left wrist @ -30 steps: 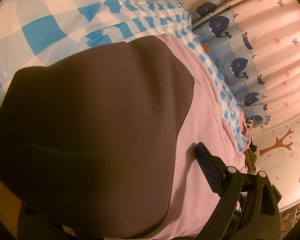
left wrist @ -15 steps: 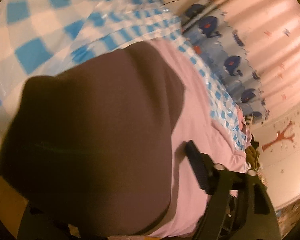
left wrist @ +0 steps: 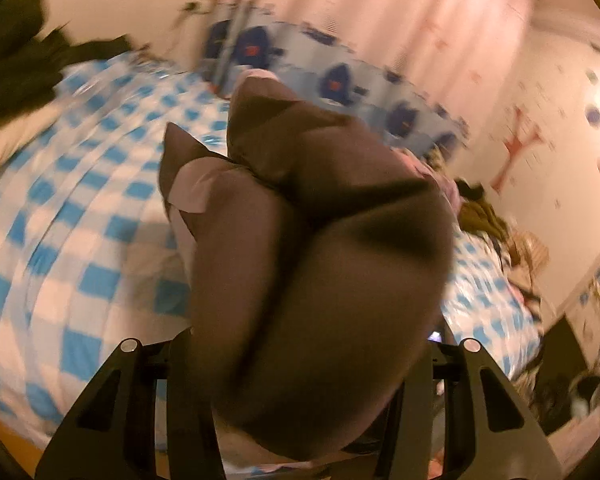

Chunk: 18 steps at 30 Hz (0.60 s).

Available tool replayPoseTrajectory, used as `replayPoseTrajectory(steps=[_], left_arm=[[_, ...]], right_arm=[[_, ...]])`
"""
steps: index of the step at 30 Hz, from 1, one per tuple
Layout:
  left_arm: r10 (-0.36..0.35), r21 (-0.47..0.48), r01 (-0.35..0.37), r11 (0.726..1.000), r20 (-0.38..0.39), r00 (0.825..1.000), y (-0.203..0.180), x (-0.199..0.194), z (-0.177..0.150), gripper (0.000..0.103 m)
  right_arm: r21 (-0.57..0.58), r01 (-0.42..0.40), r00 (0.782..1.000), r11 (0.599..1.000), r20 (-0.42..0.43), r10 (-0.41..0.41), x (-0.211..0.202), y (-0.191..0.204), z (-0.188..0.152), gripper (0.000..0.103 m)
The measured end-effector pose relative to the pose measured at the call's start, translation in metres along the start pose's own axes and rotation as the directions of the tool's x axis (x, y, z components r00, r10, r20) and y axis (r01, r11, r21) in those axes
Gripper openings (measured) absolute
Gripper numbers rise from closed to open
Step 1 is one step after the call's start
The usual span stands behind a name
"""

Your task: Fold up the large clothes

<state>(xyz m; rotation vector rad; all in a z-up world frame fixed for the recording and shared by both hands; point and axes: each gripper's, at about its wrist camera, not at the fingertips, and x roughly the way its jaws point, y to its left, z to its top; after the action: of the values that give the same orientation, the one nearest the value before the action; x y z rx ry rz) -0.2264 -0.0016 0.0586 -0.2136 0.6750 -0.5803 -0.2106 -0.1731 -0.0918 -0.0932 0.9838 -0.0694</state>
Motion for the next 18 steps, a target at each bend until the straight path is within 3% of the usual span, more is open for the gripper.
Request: replayPoseTrajectory(steps=[4, 6, 10, 13, 15, 16, 17, 18], left_arm=[[-0.012, 0.070, 0.014, 0.997, -0.022, 1.000, -0.031, 0.011, 0.003, 0.043], [-0.015, 0.098, 0.018, 0.995, -0.027, 1.000, -0.040, 0.012, 0.002, 0.043], [-0.027, 0.156, 0.032, 0.987, -0.032, 0.999, -0.063, 0.017, -0.002, 0.043], [-0.032, 0.232, 0.039, 0.972, -0.034, 0.999, -0.088, 0.021, -0.010, 0.043], [-0.030, 0.297, 0.040, 0.954, -0.039, 0.999, -0.108, 0.027, -0.016, 0.042], [-0.027, 0.338, 0.040, 0.940, -0.041, 0.999, -0.121, 0.029, -0.022, 0.042], [-0.028, 0.372, 0.043, 0.927, -0.045, 0.999, -0.133, 0.030, -0.028, 0.042], [-0.031, 0.410, 0.050, 0.911, -0.053, 0.998, -0.146, 0.034, -0.035, 0.042]], right_arm=[[-0.108, 0.011, 0.999, 0.994, -0.047, -0.016, -0.013, -0.001, -0.001, 0.097], [-0.134, 0.036, 0.999, 0.990, -0.022, -0.039, -0.033, -0.009, -0.009, 0.097], [-0.014, -0.009, 0.998, 1.000, 0.060, 0.010, -0.069, -0.054, -0.030, 0.097], [0.168, -0.158, 0.980, 0.973, 0.149, 0.134, -0.089, -0.104, -0.048, 0.097], [0.341, -0.412, 0.902, 0.845, 0.284, 0.326, -0.095, -0.157, -0.065, 0.097], [0.398, -0.493, 0.864, 0.774, 0.331, 0.380, -0.093, -0.175, -0.073, 0.097], [0.477, -0.621, 0.783, 0.622, 0.415, 0.463, -0.085, -0.204, -0.088, 0.097], [0.508, -0.703, 0.710, 0.498, 0.474, 0.520, -0.077, -0.224, -0.095, 0.097]])
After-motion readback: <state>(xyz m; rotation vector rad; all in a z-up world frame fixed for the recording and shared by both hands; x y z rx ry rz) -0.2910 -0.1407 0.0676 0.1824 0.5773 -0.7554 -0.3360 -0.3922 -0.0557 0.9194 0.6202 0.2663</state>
